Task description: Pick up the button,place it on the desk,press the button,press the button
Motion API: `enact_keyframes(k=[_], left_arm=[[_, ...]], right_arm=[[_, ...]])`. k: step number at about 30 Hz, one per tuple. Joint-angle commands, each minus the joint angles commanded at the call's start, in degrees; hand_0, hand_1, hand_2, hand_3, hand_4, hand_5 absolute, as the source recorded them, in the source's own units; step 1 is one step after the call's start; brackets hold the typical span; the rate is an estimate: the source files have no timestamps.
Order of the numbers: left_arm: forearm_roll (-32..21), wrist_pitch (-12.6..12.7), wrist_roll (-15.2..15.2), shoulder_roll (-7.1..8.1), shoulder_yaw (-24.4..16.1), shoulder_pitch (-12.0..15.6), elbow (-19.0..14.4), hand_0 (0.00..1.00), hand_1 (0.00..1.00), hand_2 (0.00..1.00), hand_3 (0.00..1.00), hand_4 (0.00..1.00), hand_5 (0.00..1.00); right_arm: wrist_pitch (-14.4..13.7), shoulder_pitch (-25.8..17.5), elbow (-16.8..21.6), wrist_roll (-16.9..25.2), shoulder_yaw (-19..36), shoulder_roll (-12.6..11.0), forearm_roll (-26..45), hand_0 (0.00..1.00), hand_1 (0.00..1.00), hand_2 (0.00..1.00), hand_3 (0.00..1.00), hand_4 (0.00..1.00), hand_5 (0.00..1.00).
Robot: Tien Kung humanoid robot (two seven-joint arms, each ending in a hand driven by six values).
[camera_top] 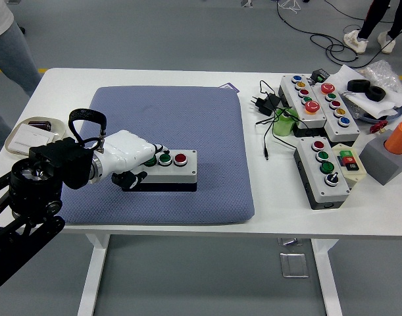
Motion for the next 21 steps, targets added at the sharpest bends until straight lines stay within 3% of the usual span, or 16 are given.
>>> enact_keyframes(k=[21], left_arm=[[0.0, 0.0, -0.63, -2.31, 3.09, -2.03, 3.35, 0.09, 0.033, 0.058, 0.9, 0.51, 0.002]], right_arm=[[-0.13, 0.23, 0.0, 0.05, 0.28, -0.12, -0.38, 0.631, 0.475, 0.531, 0.584, 0.264, 0.009]])
